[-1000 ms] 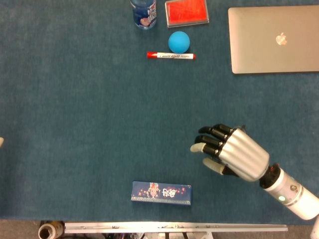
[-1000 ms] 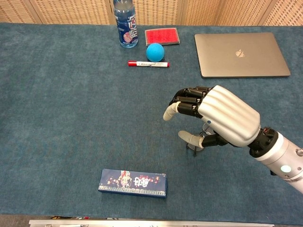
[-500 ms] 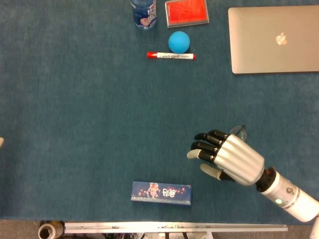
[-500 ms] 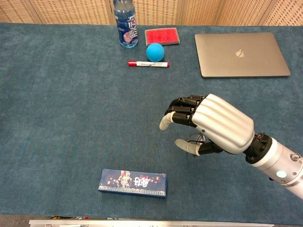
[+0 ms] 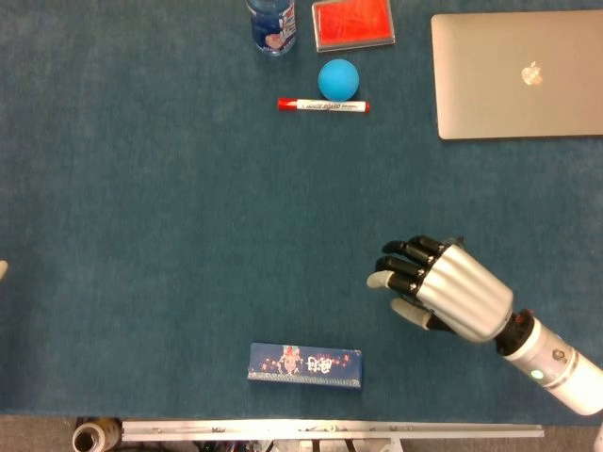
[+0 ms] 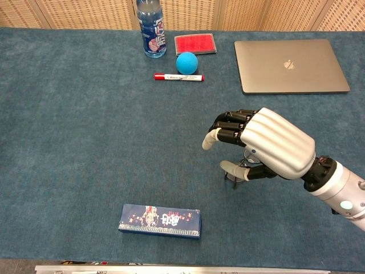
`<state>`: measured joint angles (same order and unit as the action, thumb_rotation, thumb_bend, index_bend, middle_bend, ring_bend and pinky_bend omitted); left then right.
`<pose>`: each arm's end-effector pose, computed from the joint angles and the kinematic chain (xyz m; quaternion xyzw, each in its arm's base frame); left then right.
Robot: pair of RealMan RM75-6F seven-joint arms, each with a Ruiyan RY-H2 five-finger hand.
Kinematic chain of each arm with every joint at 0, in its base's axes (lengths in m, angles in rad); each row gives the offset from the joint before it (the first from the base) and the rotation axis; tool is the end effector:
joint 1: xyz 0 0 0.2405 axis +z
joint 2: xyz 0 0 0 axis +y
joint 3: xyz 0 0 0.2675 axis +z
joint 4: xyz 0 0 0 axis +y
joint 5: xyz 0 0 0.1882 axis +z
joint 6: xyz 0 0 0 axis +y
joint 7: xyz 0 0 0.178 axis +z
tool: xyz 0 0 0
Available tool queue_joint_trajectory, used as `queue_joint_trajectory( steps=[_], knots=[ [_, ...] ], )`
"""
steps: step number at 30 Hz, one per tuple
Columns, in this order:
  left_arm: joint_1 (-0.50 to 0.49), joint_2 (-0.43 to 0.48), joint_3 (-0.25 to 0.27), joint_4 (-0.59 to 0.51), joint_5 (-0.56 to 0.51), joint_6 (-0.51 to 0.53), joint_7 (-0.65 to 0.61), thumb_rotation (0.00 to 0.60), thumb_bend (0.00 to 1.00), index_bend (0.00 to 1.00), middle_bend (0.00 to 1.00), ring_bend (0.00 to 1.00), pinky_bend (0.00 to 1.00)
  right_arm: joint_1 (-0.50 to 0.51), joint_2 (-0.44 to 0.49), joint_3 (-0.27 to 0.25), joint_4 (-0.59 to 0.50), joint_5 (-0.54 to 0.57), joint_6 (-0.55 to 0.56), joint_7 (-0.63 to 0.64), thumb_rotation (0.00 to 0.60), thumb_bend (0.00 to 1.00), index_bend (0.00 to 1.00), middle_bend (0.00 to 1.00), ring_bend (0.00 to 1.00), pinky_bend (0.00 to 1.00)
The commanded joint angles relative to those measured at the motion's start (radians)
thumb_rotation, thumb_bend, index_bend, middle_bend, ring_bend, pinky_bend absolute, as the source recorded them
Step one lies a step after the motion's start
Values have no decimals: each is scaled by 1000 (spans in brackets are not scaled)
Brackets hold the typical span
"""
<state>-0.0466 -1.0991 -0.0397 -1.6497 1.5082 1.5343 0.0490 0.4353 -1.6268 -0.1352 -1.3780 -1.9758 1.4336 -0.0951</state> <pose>-0.3108 0.1998 0.1929 -0.5878 -0.3764 -0.3818 0.6058 -0.1499 -0.2138 -0.0143 0.7775 -0.2239 0.5292 0.2556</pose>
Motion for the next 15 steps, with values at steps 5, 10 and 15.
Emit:
queue_joint_trajectory(
  steps=[5,10,15],
  knots=[
    [-1,0,-1,0,-1,-1,1,600,0,471,425,312,467,-5,13,4,7,8,4,-4,600,304,404,447,298,437],
    [-2,-1,-1,-1,-3,-3,5,600,0,471,425,312,467,-11,26,5,14,15,9,-9,600,309,403,447,298,437],
    [-2,-4,1,0,-2,-4,12,600,0,471,425,312,467,-17,39,8,22,22,17,-12,600,322,404,447,298,437]
  ],
)
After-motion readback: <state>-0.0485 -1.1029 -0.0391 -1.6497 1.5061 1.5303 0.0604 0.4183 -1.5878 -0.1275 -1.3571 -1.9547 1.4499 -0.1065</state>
